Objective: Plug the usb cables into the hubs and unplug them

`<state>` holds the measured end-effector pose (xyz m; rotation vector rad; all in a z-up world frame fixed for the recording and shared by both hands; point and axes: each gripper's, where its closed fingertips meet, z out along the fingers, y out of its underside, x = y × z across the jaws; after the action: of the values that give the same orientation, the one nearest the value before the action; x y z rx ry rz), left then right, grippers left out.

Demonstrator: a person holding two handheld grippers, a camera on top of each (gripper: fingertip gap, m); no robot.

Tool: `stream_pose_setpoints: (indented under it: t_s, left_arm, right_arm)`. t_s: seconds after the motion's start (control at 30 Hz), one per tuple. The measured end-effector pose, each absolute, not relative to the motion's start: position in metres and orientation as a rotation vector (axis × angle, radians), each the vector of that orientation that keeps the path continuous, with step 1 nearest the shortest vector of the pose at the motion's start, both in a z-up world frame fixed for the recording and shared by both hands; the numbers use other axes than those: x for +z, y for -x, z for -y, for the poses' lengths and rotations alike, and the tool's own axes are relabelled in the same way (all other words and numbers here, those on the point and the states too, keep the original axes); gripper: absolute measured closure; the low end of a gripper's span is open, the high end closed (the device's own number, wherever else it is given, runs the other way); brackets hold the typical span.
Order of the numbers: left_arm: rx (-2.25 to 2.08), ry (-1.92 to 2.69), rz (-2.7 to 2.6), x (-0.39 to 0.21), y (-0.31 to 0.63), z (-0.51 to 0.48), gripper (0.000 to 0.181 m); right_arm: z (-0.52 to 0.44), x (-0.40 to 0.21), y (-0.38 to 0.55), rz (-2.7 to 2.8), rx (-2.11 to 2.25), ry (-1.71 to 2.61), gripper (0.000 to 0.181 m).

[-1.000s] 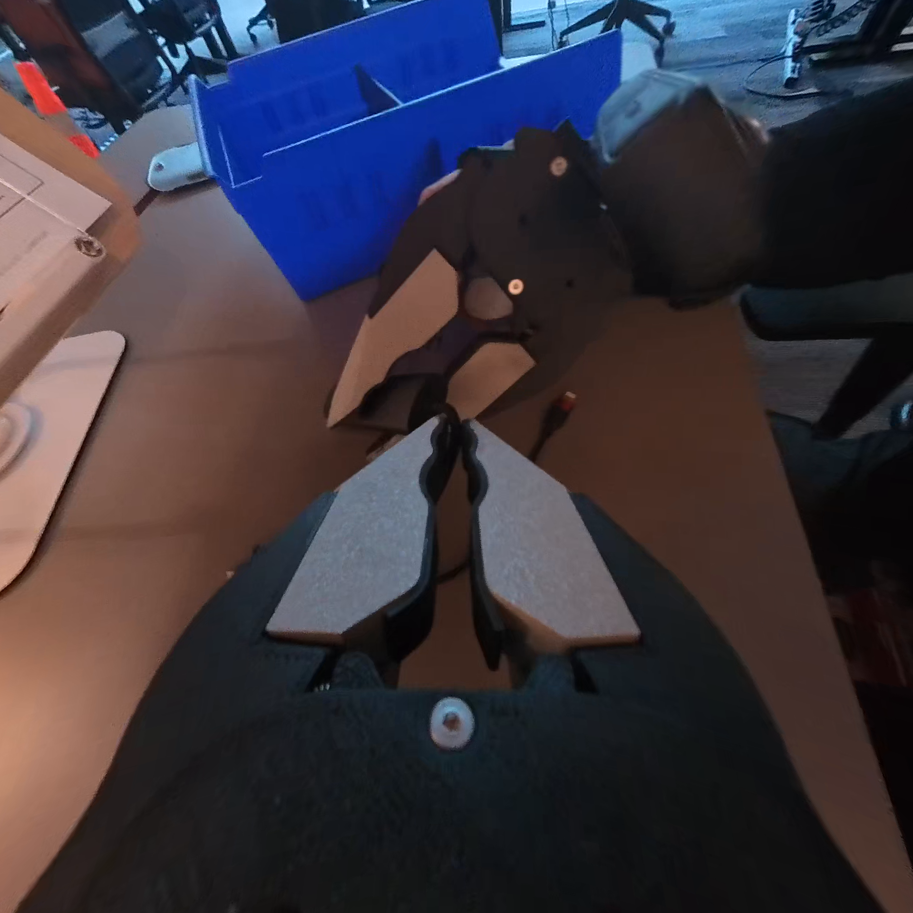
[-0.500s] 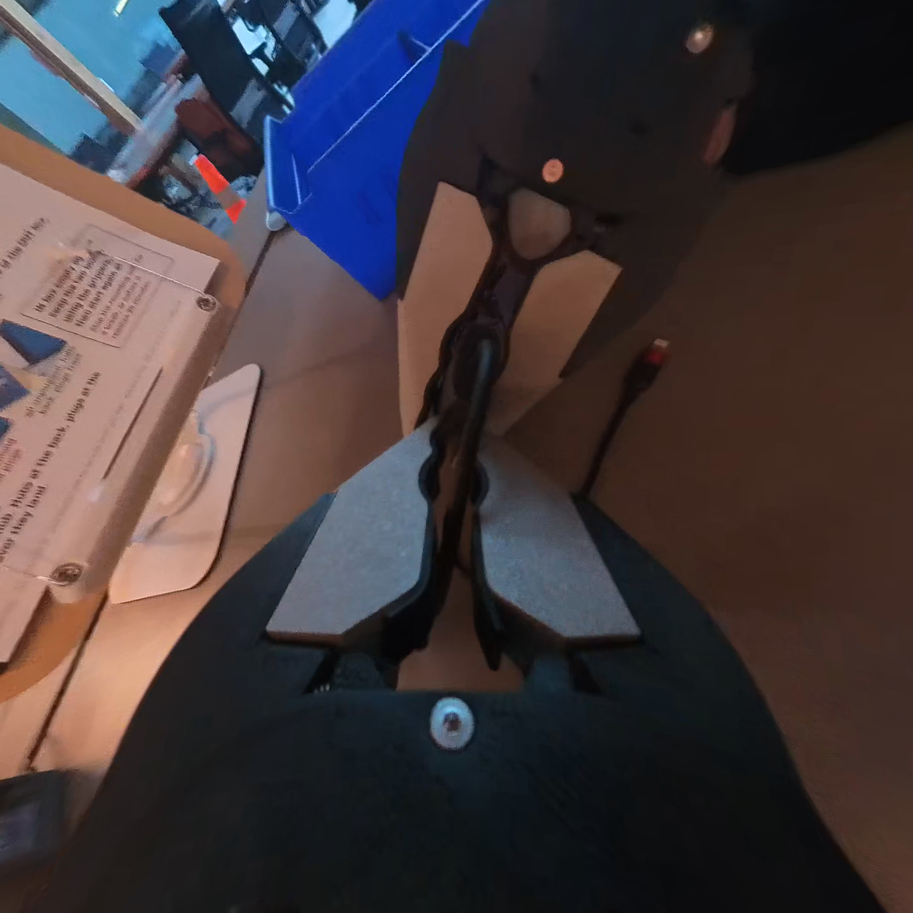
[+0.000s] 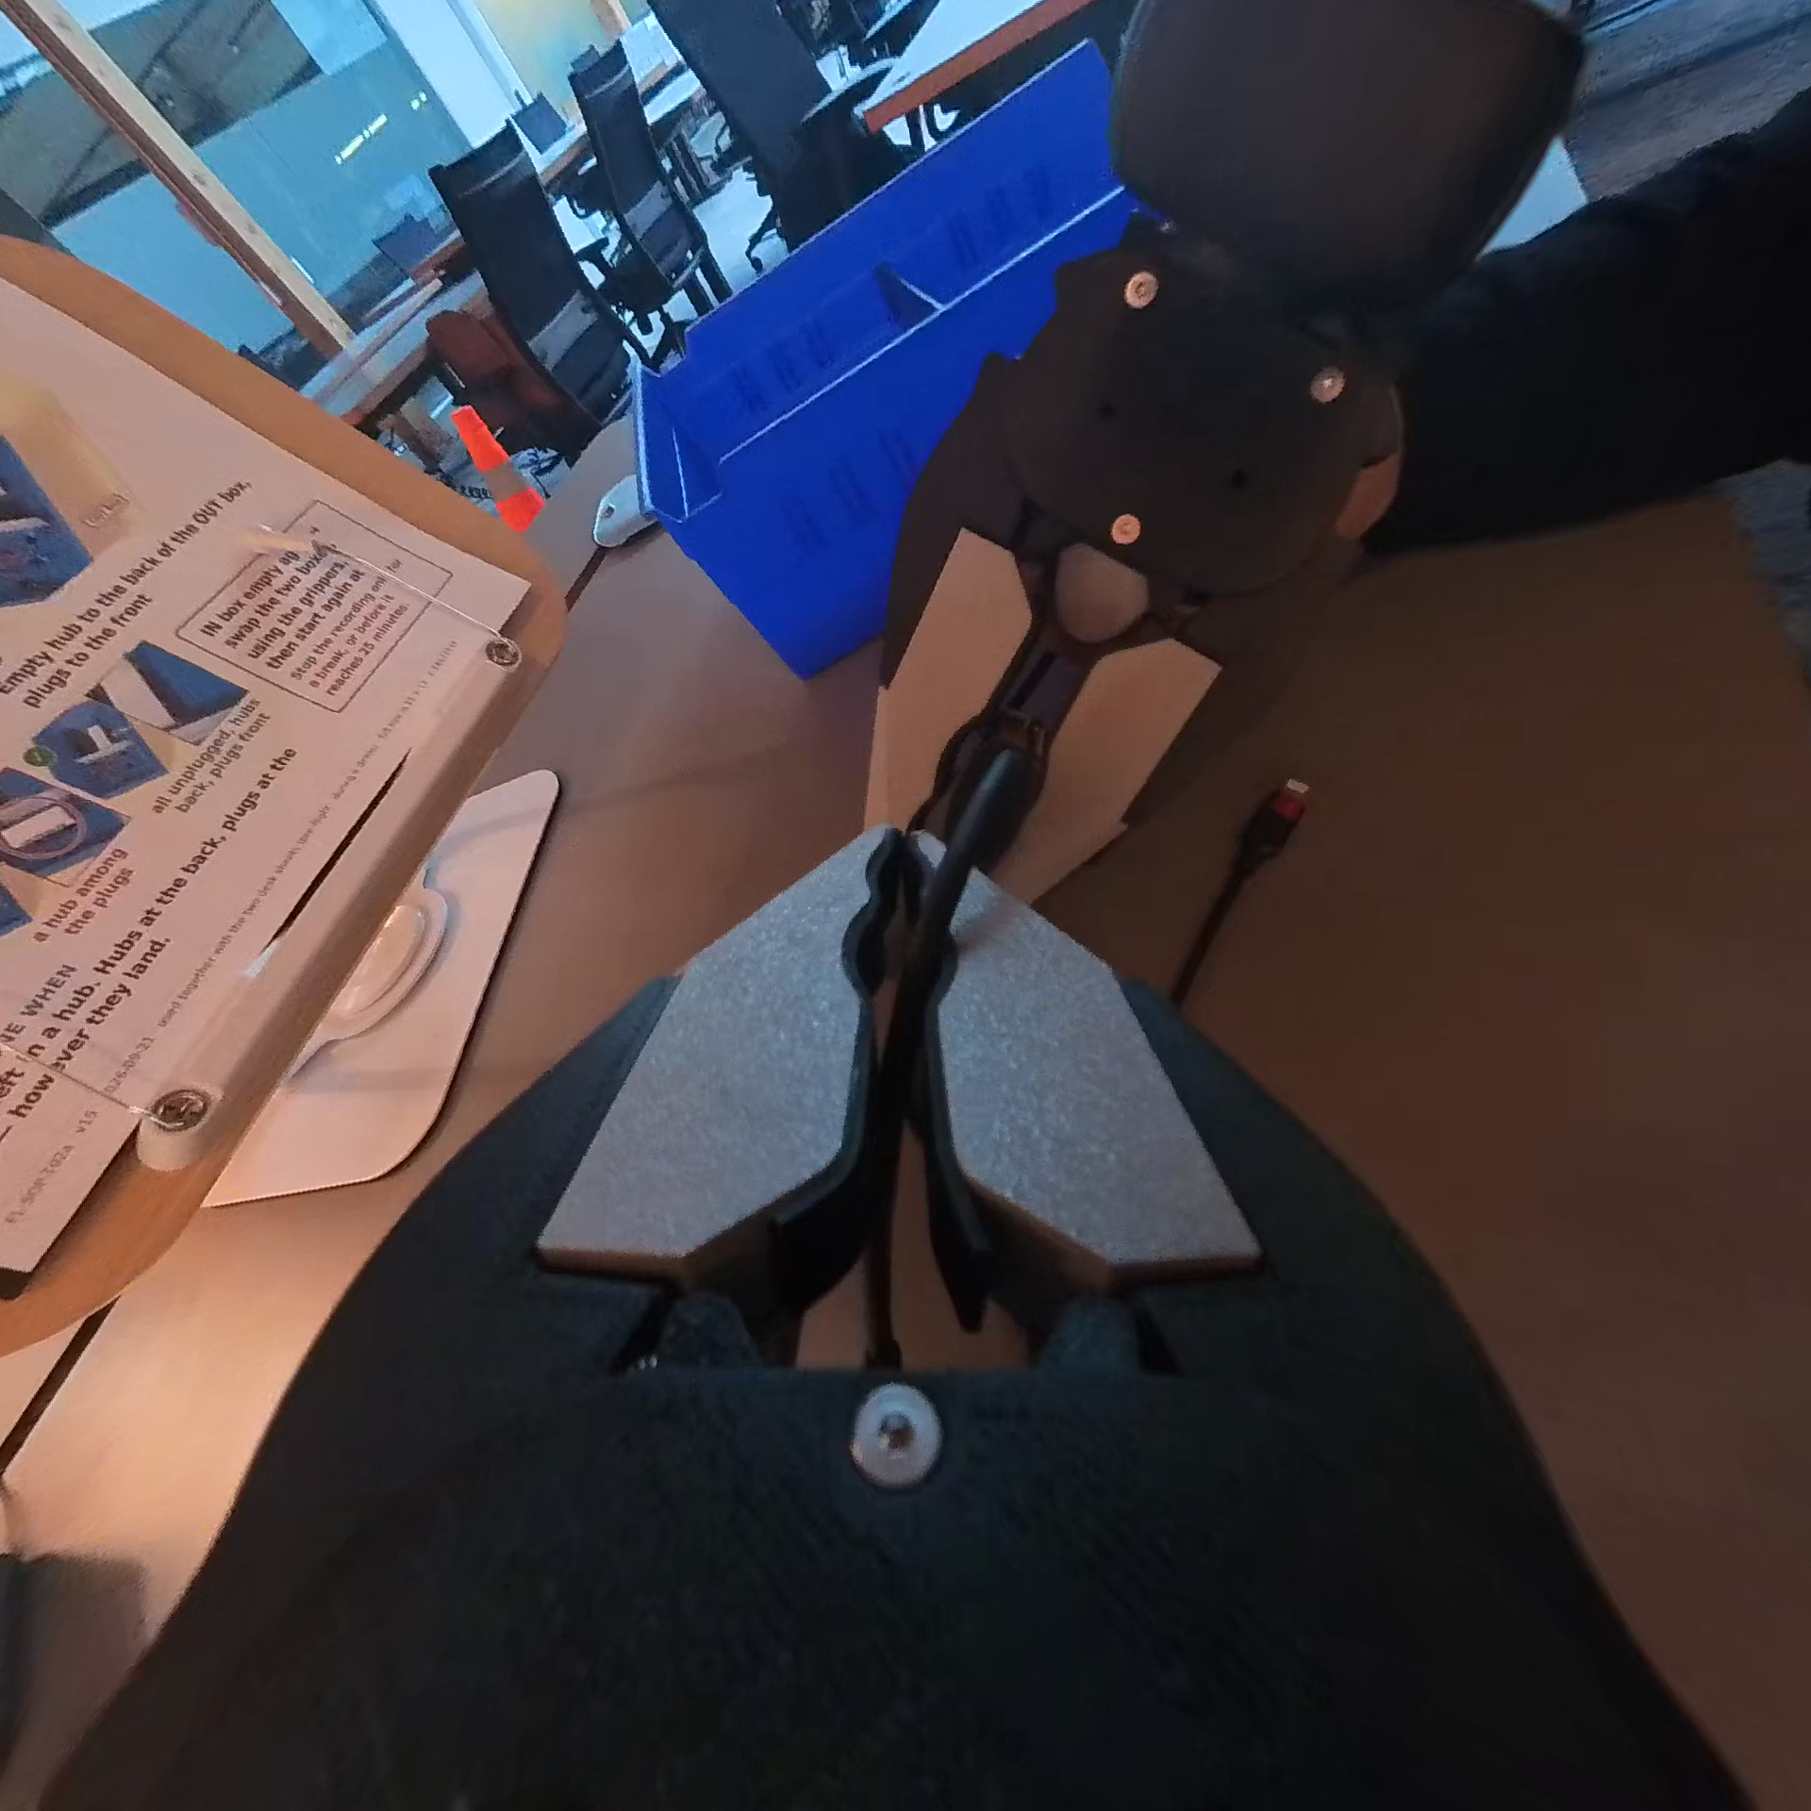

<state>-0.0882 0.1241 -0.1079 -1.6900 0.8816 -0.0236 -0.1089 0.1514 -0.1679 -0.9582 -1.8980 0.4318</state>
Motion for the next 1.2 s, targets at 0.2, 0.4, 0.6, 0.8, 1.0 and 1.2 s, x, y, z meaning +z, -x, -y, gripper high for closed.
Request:
stream_pose_setpoints:
  t_s: [0.2,0.4,0.6,0.8,1.0,1.2]
  left_arm:
    - [-0.056,1.666,-0.887,-0.104,0.083,-0.122,0.181]
    - [-0.159,1.656,-0.85,-0.099,0.082,-0.119,0.181]
    - [-0.167,1.759,-0.818,-0.116,0.09,-0.126,0.174]
    - [-0.079,1.775,-0.859,-0.126,0.087,-0.129,0.179]
    - [-0.075,1.773,-0.858,-0.127,0.086,-0.129,0.177]
    - [-0.028,1.814,-0.858,-0.136,0.091,-0.134,0.175]
  right_arm:
    - [-0.152,-0.17,0.109,1.903,0.45,0.983,0.158]
    - [-0.146,-0.167,0.108,1.915,0.484,0.977,0.165]
    - [-0.151,-0.173,0.108,1.922,0.387,0.957,0.165]
    - [-0.149,-0.172,0.109,1.917,0.318,0.907,0.167]
    - [-0.14,-0.165,0.109,1.905,0.373,0.88,0.166]
    - [-0.136,-0.164,0.108,1.912,0.389,0.871,0.167]
